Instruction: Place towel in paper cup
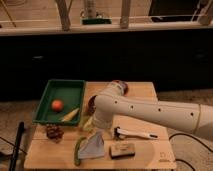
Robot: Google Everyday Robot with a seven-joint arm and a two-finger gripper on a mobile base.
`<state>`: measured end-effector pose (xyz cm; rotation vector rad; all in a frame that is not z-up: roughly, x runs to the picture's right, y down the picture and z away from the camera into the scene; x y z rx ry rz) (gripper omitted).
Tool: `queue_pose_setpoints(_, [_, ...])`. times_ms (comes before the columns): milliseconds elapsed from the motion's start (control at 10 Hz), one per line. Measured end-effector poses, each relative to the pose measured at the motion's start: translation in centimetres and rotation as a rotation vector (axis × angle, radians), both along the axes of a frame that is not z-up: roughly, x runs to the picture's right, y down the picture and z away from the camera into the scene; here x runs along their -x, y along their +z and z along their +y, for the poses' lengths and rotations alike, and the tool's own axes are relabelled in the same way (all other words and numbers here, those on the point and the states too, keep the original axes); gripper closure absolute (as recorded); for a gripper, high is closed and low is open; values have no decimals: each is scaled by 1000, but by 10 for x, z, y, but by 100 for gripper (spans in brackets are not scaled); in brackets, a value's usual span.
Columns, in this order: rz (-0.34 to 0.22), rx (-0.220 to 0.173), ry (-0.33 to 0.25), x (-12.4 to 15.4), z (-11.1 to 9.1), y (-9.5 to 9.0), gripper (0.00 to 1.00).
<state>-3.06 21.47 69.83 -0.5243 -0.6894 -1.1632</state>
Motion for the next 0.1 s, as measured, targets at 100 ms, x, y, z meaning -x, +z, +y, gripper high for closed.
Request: queue_pose_setpoints(100, [0,0,0,0,0,0,20])
